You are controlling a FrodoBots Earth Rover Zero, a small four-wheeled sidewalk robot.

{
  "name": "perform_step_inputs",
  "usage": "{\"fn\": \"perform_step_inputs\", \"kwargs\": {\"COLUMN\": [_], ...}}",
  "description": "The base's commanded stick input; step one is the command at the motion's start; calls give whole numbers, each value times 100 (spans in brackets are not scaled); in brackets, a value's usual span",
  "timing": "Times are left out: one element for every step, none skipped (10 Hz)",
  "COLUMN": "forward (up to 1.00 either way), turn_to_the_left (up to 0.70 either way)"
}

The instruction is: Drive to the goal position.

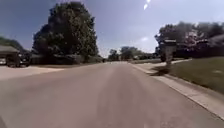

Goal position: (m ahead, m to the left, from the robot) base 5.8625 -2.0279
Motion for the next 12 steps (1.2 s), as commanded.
{"fn": "perform_step_inputs", "kwargs": {"forward": [70, 70, 70, 70, 70, 70, 70, 70, 70, 70, 70, 70], "turn_to_the_left": [0, 0, 0, 0, -3, -32, 0, 0, 0, 0, 0, 0]}}
